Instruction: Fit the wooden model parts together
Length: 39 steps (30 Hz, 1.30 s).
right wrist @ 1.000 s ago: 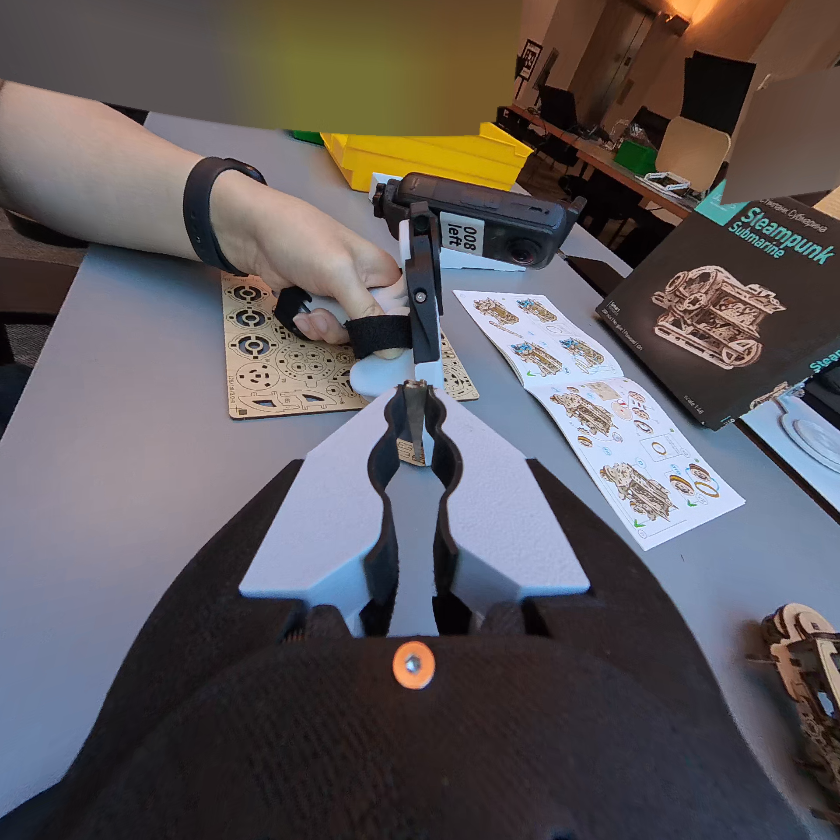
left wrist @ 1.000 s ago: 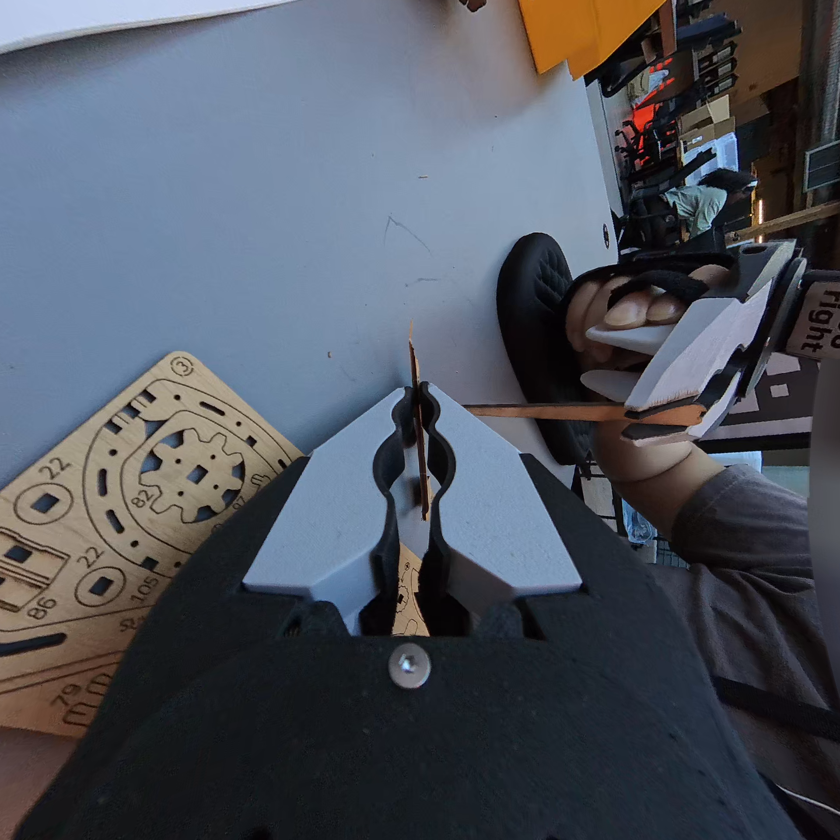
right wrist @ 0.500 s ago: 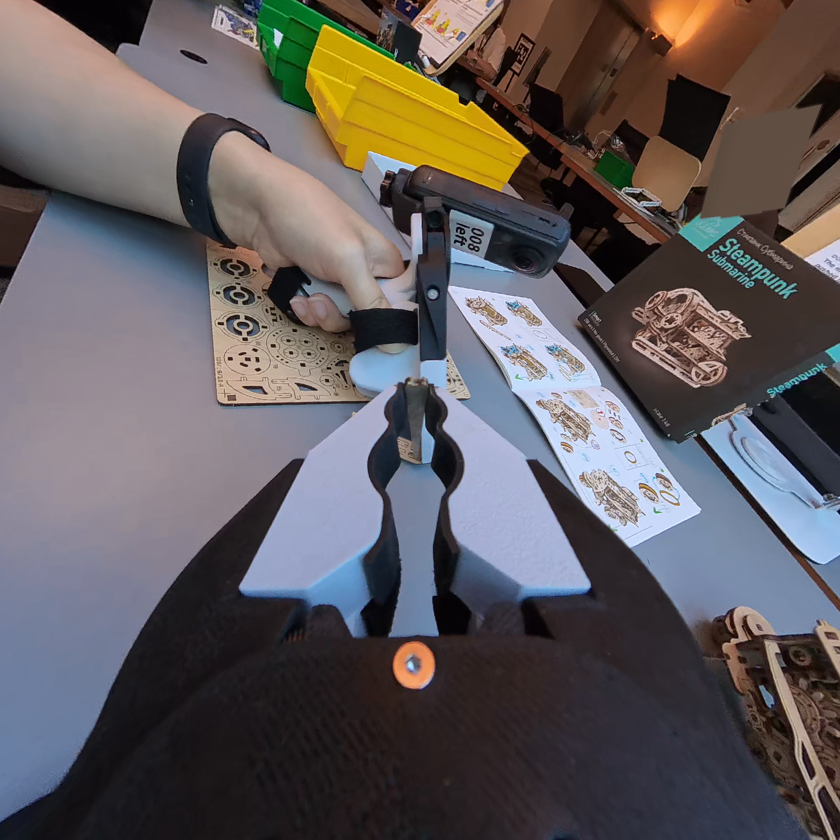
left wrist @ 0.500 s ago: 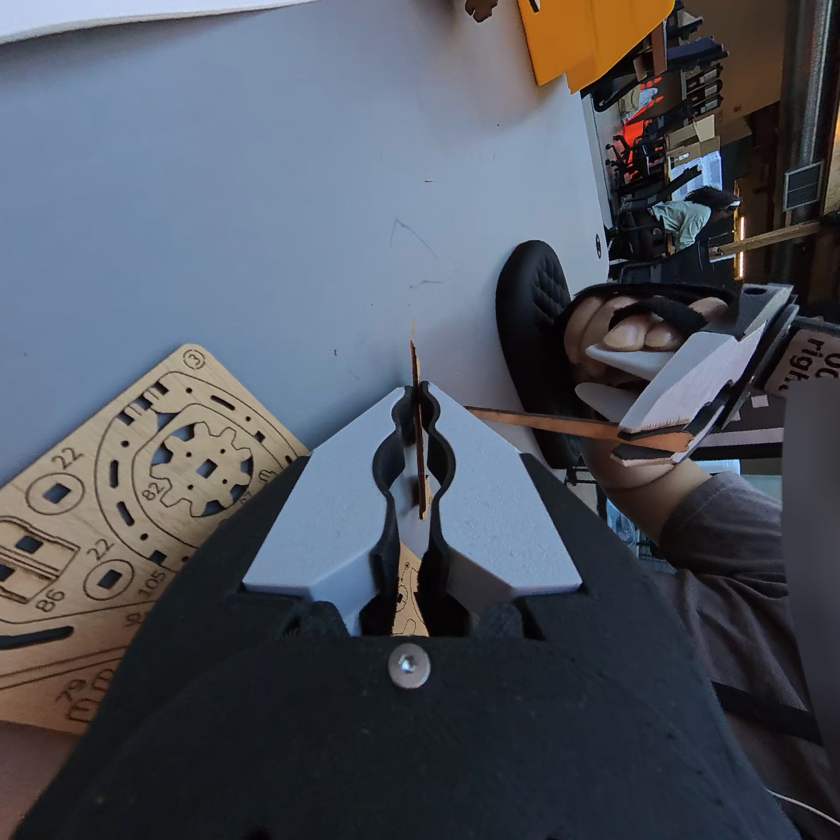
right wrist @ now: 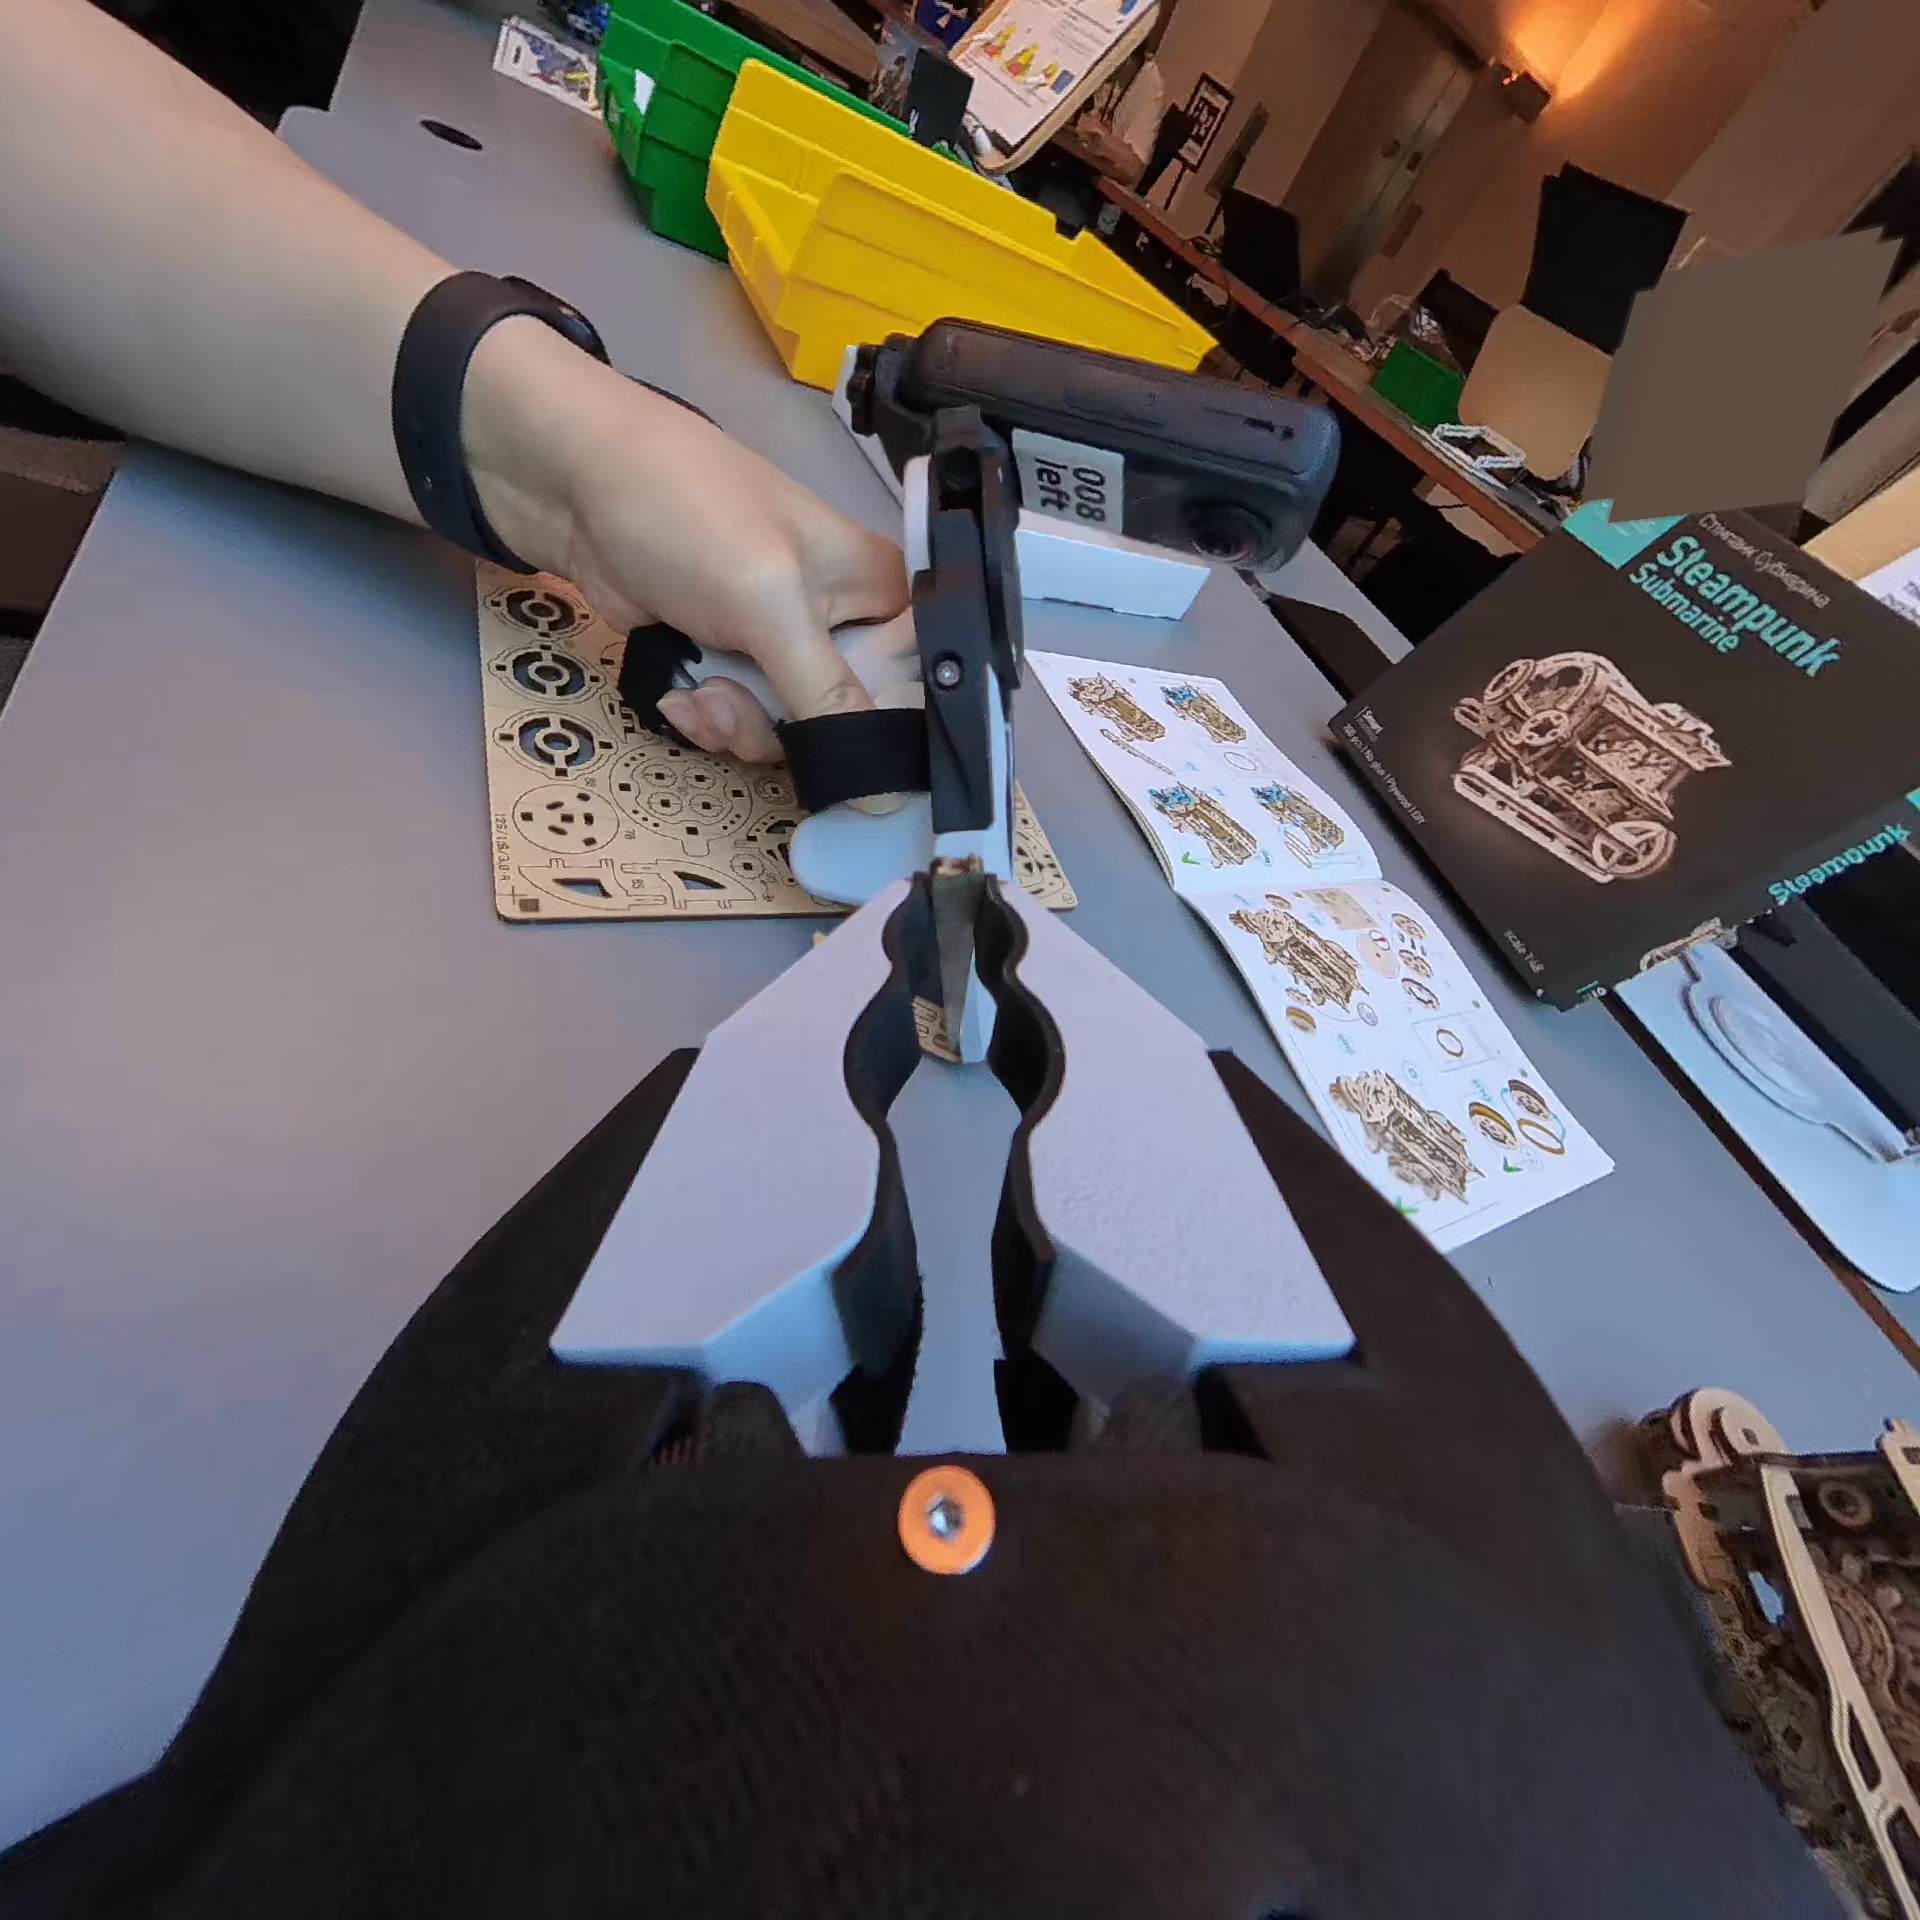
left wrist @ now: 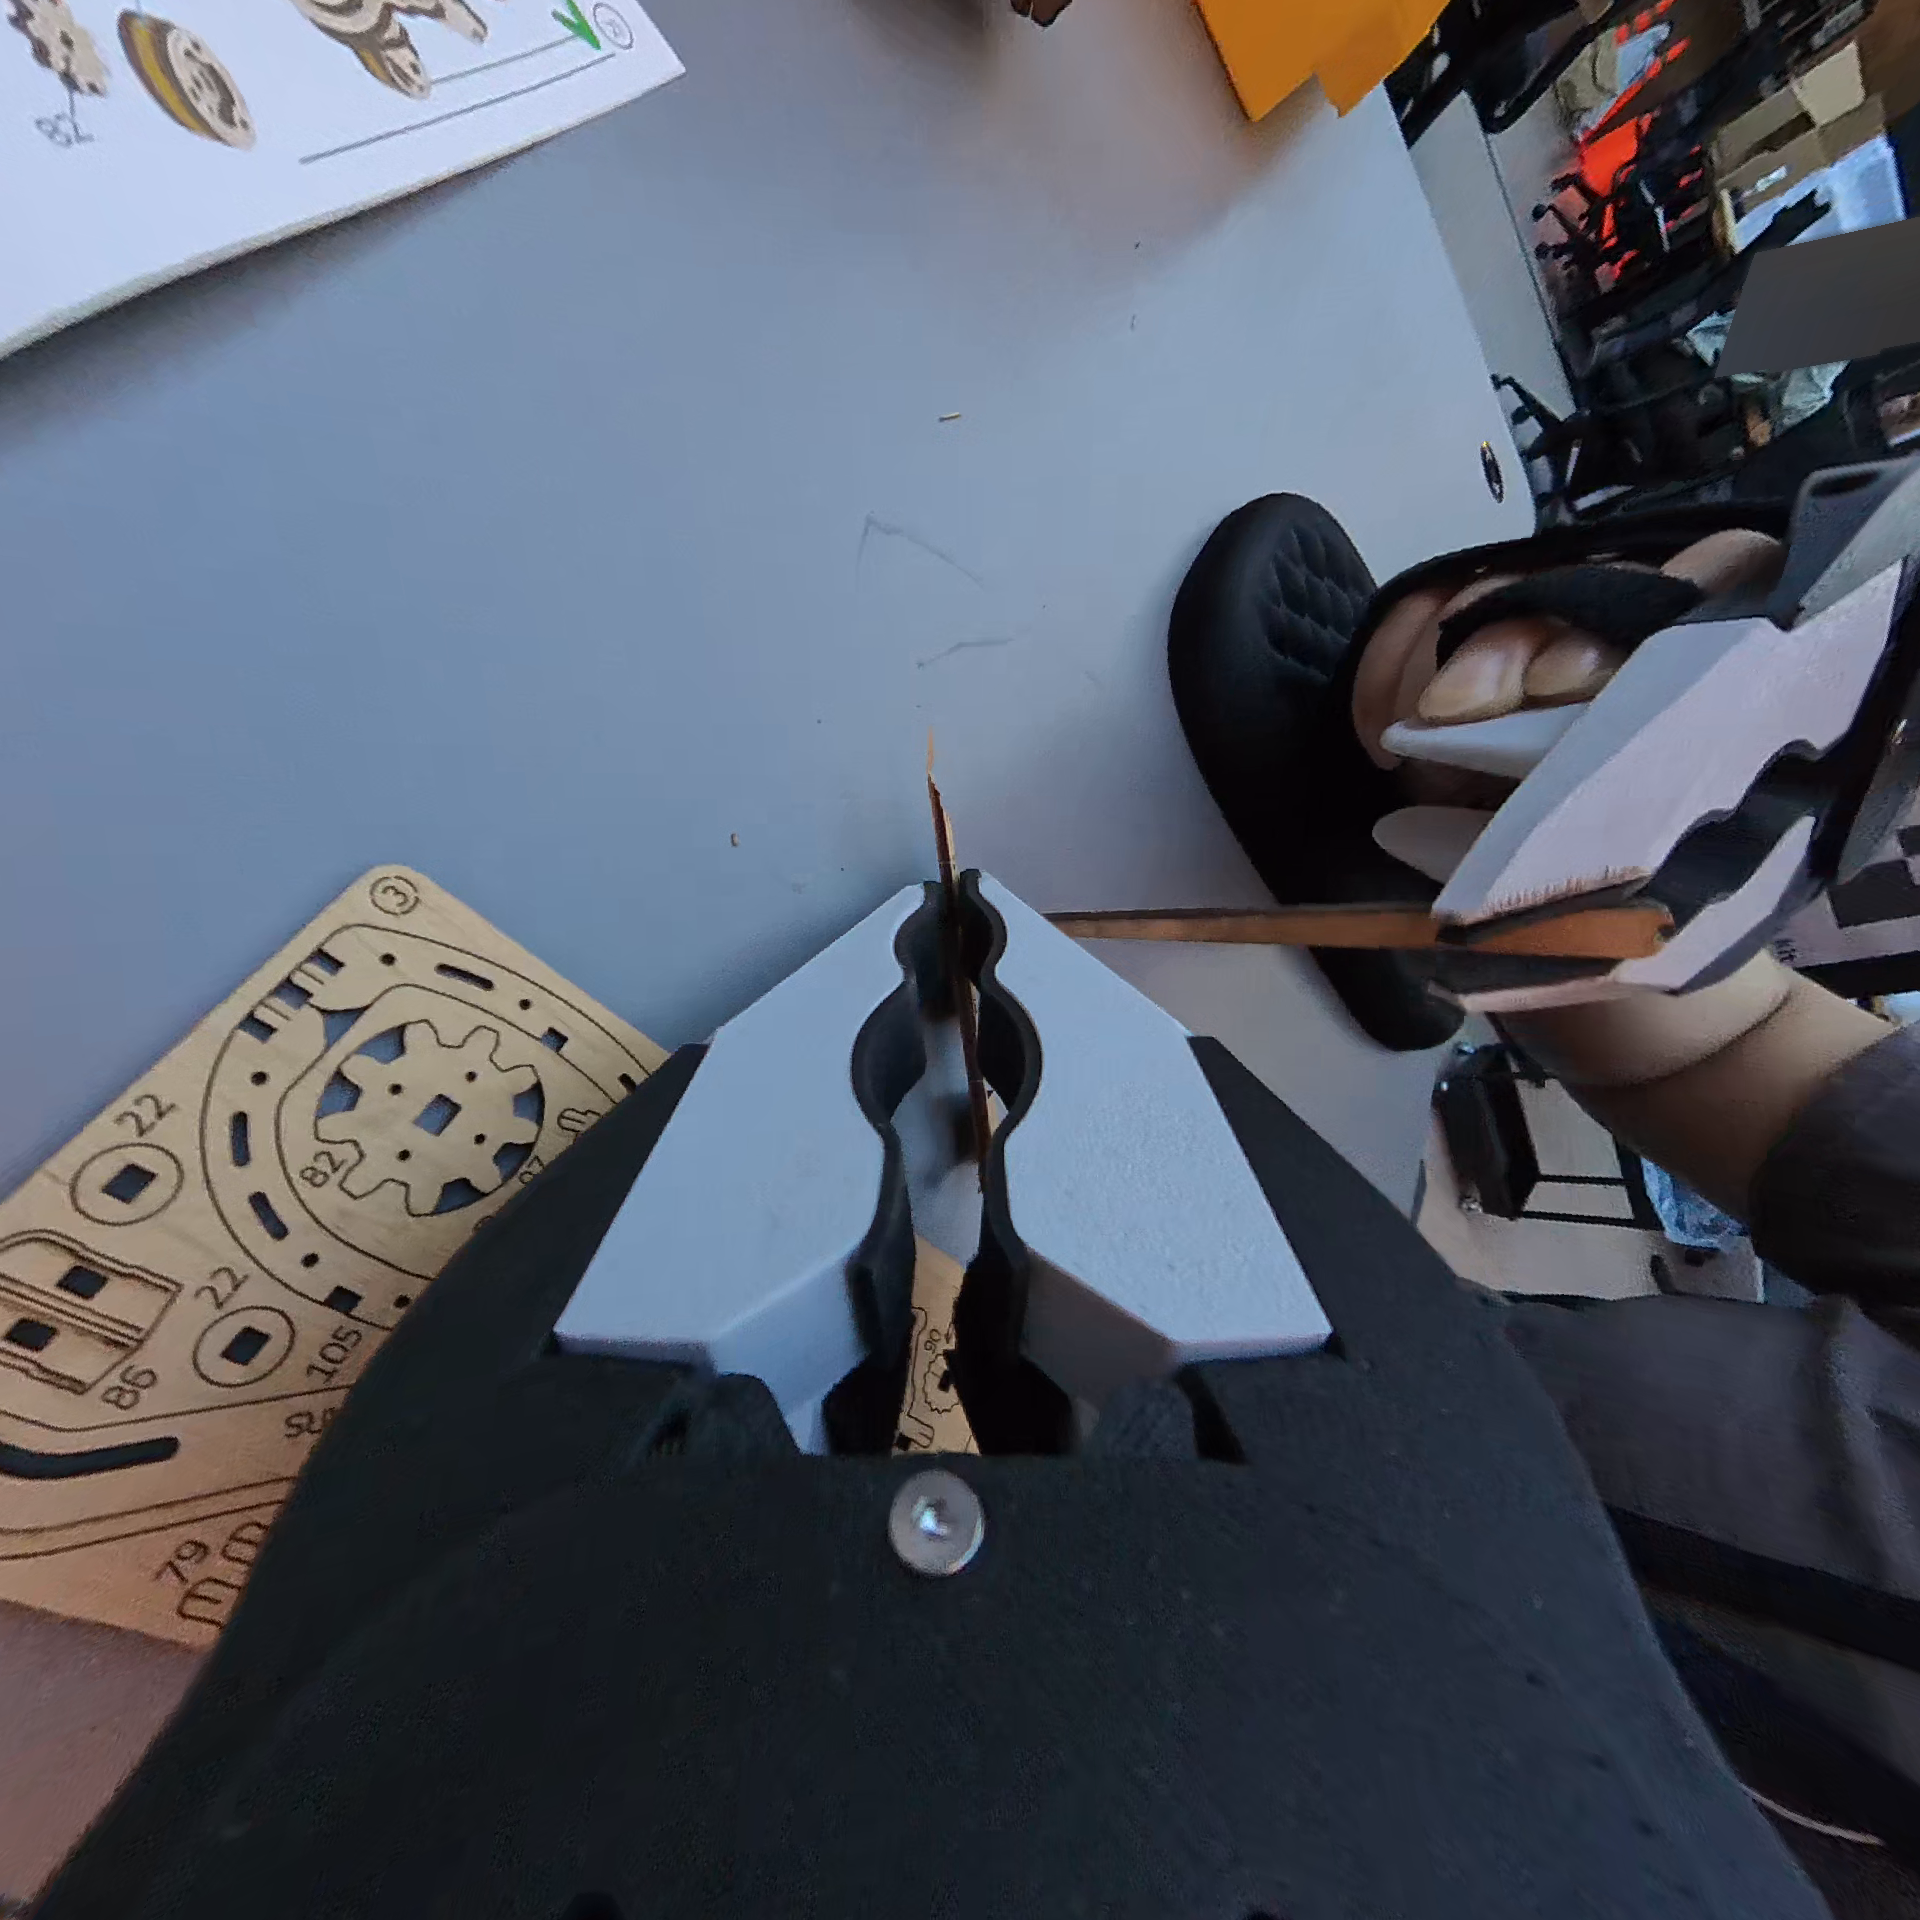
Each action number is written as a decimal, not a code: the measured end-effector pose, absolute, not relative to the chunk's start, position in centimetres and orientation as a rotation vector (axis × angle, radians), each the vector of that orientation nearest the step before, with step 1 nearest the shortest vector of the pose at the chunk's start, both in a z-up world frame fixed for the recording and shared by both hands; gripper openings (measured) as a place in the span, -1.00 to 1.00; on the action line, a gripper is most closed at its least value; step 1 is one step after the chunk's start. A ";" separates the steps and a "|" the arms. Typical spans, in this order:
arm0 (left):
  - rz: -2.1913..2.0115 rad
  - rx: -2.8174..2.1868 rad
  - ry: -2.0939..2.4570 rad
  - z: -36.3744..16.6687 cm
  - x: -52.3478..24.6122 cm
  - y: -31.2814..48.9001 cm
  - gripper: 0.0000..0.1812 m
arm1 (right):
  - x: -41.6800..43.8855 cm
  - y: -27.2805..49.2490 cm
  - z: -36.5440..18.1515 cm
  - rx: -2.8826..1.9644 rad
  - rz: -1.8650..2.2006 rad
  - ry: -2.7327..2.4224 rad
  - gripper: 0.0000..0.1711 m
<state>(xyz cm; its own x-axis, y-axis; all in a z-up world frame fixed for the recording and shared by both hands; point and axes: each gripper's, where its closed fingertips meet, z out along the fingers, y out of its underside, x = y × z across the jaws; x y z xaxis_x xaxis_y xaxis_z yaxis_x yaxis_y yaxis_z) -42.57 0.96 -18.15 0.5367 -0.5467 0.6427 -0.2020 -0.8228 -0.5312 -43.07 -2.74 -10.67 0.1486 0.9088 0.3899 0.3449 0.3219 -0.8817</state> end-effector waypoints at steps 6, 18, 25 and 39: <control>-1.053 -2.330 0.761 -18.2 -42.3 0.9 -1.00 | -42.3 -1.7 -10.5 -1.333 0.717 -1.335 -0.92; -1.485 -2.423 0.429 -17.7 -42.0 0.6 -1.00 | -42.8 -2.3 -9.5 -1.255 0.711 -1.322 -0.92; -1.456 -2.448 0.507 -18.0 -41.8 0.0 -1.00 | -42.7 -3.6 -10.0 -1.197 0.713 -1.428 -0.92; -1.493 -2.474 0.523 -18.1 -41.8 -0.4 -1.00 | -42.3 -4.1 -10.3 -1.142 0.652 -1.492 -0.92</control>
